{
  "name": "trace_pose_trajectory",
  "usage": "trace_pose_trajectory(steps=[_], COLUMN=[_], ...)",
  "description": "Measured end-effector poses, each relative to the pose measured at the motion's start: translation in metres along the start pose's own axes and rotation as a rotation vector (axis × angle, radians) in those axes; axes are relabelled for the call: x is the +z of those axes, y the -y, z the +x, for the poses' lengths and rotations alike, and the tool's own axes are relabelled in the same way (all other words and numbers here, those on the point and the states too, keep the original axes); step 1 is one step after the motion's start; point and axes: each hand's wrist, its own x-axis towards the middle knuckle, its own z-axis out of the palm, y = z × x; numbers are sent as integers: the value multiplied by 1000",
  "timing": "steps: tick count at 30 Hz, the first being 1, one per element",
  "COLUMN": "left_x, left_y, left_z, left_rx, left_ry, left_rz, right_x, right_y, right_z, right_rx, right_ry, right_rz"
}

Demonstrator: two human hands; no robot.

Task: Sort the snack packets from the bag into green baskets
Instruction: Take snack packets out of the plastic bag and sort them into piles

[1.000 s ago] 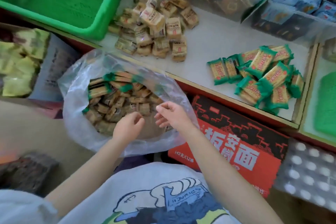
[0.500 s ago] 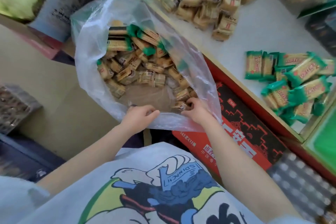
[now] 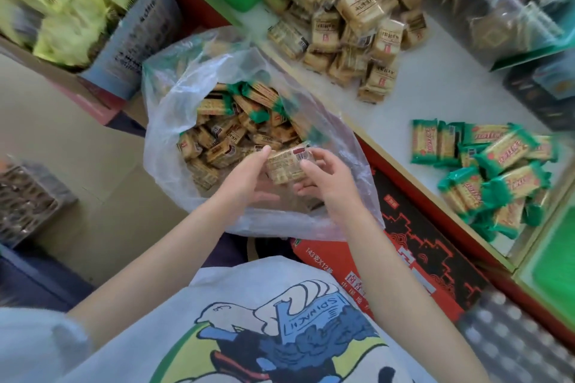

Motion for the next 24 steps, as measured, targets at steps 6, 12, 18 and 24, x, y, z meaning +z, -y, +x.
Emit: trace_pose_trajectory(steps=[6,12,18,24], left_x=[25,46,75,64], left_y=[-70,-101,-118,-120], left_z=[-13,-4,22,81], left_rx=[94,287,379,607], left_ry=[135,260,152,-7], left_rz=[-89,-79,218,1537], right_x=[-11,-30,-48,-72], right_y=[59,82,94,125], right_z=[-10,-1,13,59], right_rx=[-144,-197,-49,6], right_ry=[110,-93,-126,-351], right_rz=[160,140,51,204])
